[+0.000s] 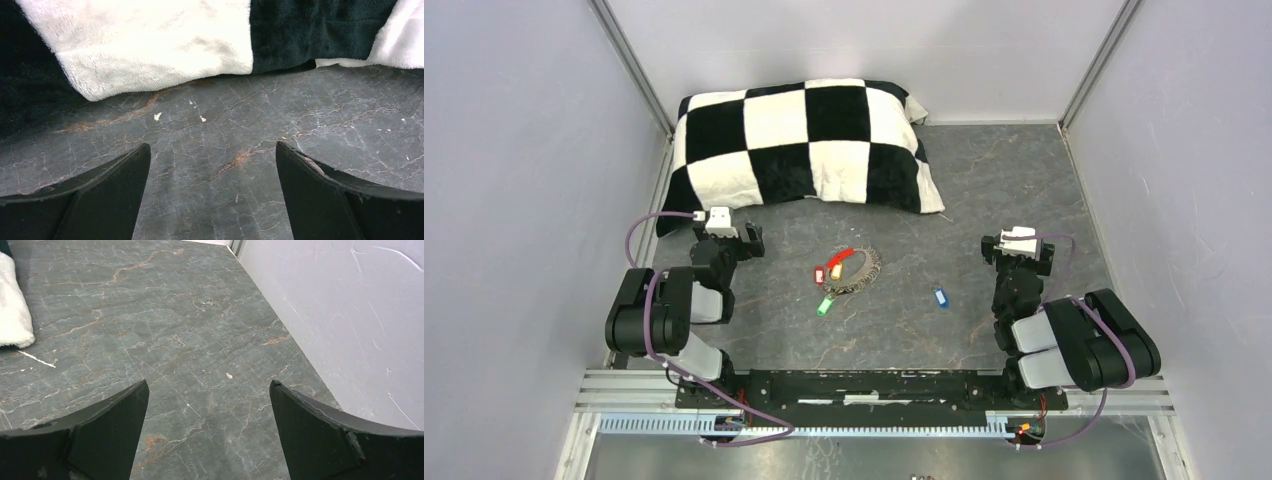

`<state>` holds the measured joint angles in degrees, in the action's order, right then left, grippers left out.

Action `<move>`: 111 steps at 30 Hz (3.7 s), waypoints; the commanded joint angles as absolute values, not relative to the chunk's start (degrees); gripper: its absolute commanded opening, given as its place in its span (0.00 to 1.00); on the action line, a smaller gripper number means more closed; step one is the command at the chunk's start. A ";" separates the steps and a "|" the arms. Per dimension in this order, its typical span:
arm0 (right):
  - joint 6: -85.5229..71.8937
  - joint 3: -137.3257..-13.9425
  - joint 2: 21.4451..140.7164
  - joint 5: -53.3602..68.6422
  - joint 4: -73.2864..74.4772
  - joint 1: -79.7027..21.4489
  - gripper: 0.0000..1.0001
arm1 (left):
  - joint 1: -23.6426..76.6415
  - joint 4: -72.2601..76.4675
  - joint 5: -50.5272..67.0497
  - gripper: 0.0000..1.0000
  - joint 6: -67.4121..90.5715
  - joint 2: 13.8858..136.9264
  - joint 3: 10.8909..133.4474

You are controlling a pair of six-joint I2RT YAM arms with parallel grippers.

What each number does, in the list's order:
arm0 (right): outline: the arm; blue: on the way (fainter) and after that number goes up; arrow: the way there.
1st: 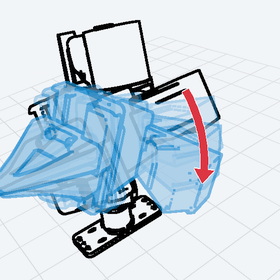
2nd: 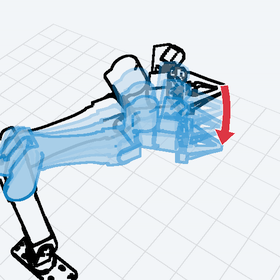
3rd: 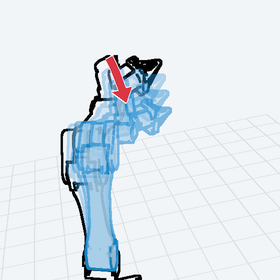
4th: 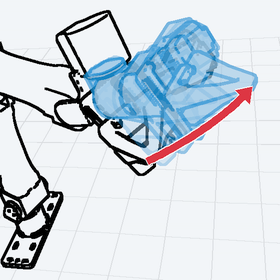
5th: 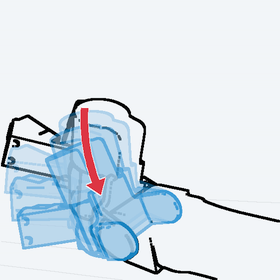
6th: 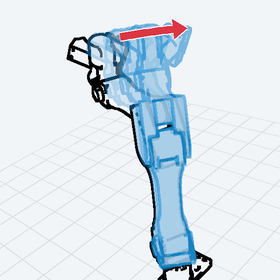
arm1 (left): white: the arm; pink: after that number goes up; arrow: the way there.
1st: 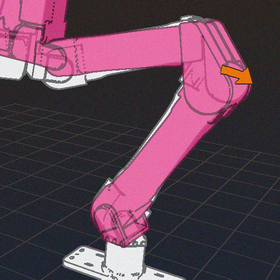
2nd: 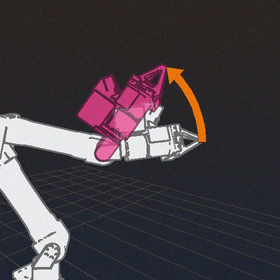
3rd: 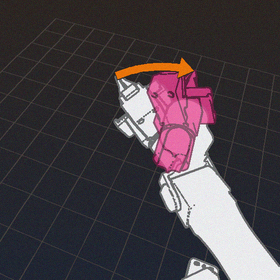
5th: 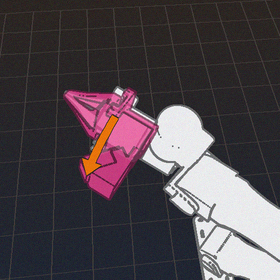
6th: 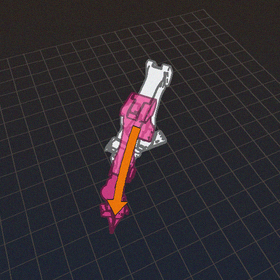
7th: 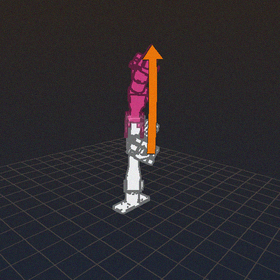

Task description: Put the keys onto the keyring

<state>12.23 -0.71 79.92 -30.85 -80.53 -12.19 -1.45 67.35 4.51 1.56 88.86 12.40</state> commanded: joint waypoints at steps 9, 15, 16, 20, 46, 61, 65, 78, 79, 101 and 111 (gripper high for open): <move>-4.25 -16.24 71.30 -23.88 -39.24 -10.63 0.98 | -1.44 68.46 4.59 1.00 1.31 86.26 13.15; -14.42 -25.57 73.85 -3.72 -27.76 -10.02 0.98 | -1.41 18.80 15.05 1.00 -5.47 77.42 34.43; -13.16 -24.58 73.11 -3.69 -29.34 -11.99 0.98 | -1.41 12.98 16.81 1.00 -7.52 77.43 37.21; -4.63 -28.53 75.28 -5.34 -23.71 -24.93 0.97 | -1.41 -2.23 22.10 1.00 -10.63 76.64 43.17; 4.31 -41.62 94.08 6.08 -17.19 -45.63 0.43 | -0.74 -22.75 30.48 0.96 -16.20 69.90 47.22; 4.92 -42.63 89.83 7.63 -16.06 -46.48 0.00 | 2.77 -29.02 34.26 0.83 -20.66 66.72 50.32; 5.32 -42.33 86.00 7.67 -15.16 -48.12 0.00 | 5.74 -31.06 34.93 0.83 -21.79 65.76 52.12; 4.41 -40.08 79.72 1.16 -13.50 -52.16 0.24 | 8.25 -47.45 49.37 0.81 -36.06 60.99 58.52; 4.40 -39.99 80.72 0.49 -13.36 -52.12 0.30 | 8.26 -47.46 49.65 0.81 -35.71 61.46 59.02; 3.19 -42.13 93.42 11.54 -14.50 -44.36 0.35 | 9.27 -47.49 48.70 0.78 -38.84 60.46 54.42; 2.11 -43.30 95.45 10.30 -15.05 -44.82 0.26 | 9.58 -47.54 48.17 0.76 -40.09 59.73 53.70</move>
